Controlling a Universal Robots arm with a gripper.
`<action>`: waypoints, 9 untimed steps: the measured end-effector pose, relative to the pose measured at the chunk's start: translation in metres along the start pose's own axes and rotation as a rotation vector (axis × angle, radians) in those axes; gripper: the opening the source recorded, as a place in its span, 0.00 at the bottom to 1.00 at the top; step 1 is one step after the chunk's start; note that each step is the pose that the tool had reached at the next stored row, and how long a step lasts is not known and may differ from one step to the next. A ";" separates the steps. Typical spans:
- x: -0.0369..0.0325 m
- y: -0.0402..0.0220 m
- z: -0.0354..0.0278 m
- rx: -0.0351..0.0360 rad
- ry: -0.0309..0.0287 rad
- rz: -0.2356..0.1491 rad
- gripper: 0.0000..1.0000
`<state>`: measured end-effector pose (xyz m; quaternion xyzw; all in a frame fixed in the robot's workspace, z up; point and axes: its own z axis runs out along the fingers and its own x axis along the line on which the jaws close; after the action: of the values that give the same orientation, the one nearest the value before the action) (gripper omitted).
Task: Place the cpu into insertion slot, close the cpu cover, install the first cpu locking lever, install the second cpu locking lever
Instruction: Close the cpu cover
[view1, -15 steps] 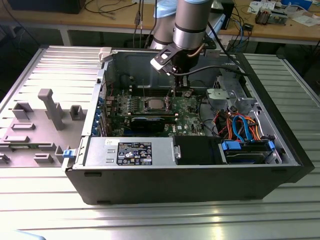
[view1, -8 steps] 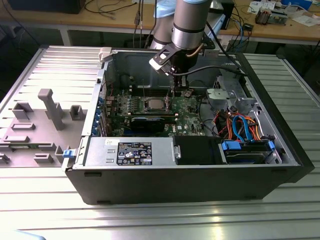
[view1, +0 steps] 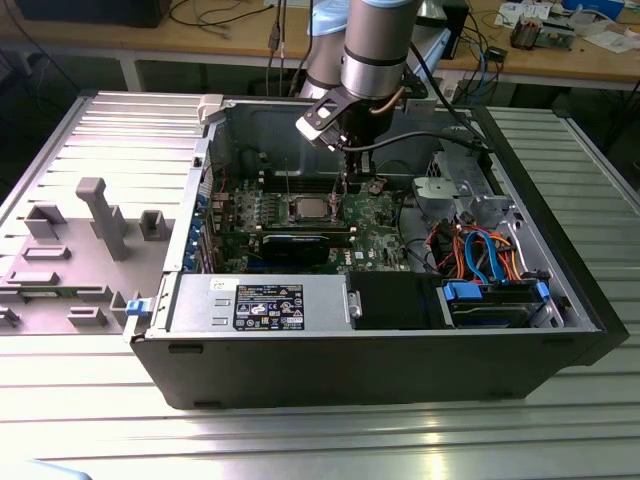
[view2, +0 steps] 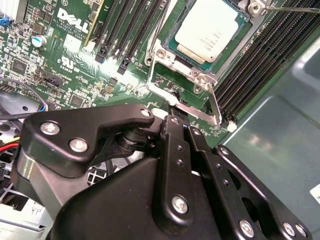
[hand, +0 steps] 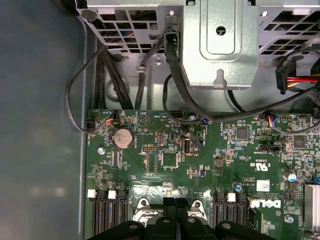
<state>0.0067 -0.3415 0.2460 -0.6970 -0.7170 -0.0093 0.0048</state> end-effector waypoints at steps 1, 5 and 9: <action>0.0000 0.0000 0.0000 0.0000 0.0000 0.000 0.11; 0.0000 -0.0016 0.0002 0.0000 -0.0001 0.000 0.11; 0.0002 -0.0066 0.0006 0.0002 0.0000 0.000 0.11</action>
<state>0.0001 -0.3415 0.2454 -0.6970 -0.7170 -0.0092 0.0049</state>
